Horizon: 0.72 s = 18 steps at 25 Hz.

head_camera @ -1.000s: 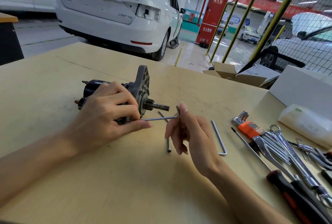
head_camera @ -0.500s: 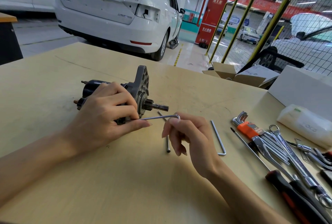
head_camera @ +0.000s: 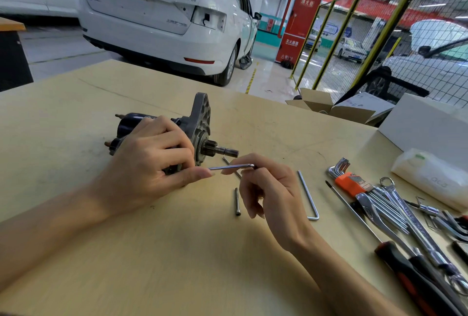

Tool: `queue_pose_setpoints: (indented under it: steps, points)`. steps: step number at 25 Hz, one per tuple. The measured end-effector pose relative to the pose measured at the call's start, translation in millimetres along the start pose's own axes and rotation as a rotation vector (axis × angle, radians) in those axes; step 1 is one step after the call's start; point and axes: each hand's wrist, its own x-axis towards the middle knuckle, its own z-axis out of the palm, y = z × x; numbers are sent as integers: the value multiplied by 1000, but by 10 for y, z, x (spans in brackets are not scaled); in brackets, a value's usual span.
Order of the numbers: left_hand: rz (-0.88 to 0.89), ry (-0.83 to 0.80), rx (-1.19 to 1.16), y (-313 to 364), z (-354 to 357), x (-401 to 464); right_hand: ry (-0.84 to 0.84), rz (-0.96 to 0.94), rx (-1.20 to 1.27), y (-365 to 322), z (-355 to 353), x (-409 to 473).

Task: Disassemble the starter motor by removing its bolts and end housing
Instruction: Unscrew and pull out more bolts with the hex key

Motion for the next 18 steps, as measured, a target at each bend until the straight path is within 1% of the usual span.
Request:
queue_pose_setpoints:
  steps: [7,10,13,18]
  points:
    - [10,18,6,-17,19,-2,86,17,-90,38,6,18]
    - [12,20,3,-14,16,-1,98,13,-83,43,8,18]
    - [7,14,-4,-7,13,-3,71,12,-32,32,10,15]
    - [8,-9,7,-5,-1,-2,-26,10,-13,-18,13,-1]
